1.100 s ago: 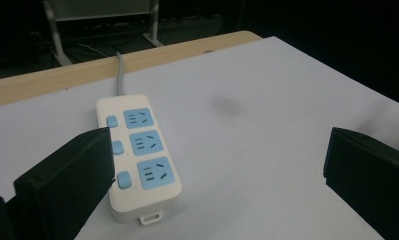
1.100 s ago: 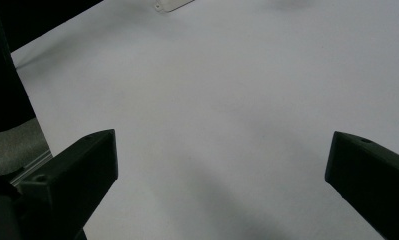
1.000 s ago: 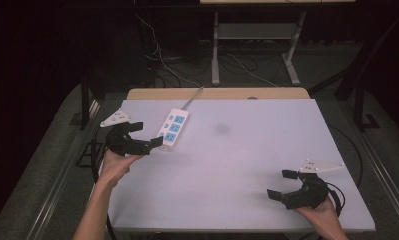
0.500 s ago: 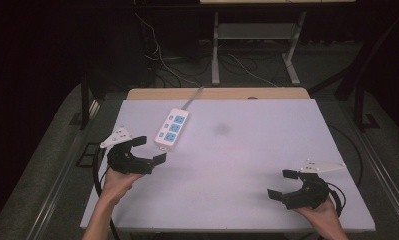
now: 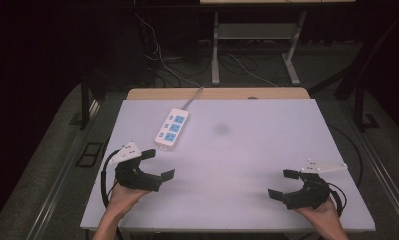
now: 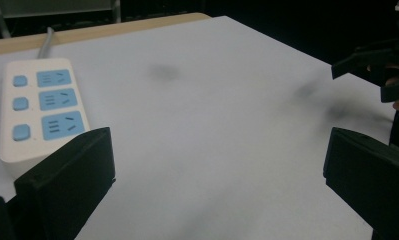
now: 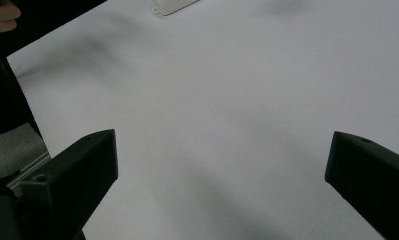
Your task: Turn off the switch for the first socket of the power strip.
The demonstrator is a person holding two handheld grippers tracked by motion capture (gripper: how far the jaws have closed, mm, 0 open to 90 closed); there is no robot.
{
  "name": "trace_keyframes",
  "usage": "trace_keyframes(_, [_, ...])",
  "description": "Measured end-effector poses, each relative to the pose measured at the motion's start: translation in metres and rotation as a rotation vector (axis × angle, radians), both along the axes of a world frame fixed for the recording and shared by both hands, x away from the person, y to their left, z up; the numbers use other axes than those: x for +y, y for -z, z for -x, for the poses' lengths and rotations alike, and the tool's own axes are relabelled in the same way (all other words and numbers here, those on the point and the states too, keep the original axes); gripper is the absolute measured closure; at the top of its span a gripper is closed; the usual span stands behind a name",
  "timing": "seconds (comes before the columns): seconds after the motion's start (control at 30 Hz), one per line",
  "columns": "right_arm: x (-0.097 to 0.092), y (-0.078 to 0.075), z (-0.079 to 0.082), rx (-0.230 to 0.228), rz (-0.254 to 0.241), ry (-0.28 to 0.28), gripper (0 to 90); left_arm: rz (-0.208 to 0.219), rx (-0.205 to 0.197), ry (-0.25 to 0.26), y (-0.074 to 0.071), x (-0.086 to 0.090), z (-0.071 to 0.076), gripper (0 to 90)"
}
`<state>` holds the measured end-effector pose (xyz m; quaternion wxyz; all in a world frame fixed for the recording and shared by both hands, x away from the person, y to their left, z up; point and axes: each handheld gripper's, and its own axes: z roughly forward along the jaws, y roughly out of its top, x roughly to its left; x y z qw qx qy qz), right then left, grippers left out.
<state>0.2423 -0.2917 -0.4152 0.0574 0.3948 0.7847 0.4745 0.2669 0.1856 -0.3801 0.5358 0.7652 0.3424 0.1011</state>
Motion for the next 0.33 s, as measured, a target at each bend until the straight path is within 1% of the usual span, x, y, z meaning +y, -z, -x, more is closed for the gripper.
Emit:
trace_keyframes(0.1, [0.0,0.0,0.0,-0.002,-0.001,0.001,0.3,0.004,0.018,0.007,0.011,-0.001,0.005,0.0])
trace_keyframes(0.13, [0.0,0.0,0.0,-0.002,-0.001,0.001,0.3,0.005,0.026,0.013,0.017,-0.002,0.007,0.0])
trace_keyframes(0.2, [-0.001,0.001,0.0,0.0,0.002,0.001,0.3,-0.002,0.046,0.026,0.023,-0.004,0.009,0.0])
trace_keyframes(0.27, [-0.001,0.001,0.0,0.002,0.004,0.003,0.3,-0.023,0.058,0.045,0.027,-0.007,0.011,0.0])
trace_keyframes(0.33, [-0.001,0.001,0.001,0.003,0.006,0.007,0.3,-0.027,0.069,0.054,0.03,-0.009,0.012,0.0])
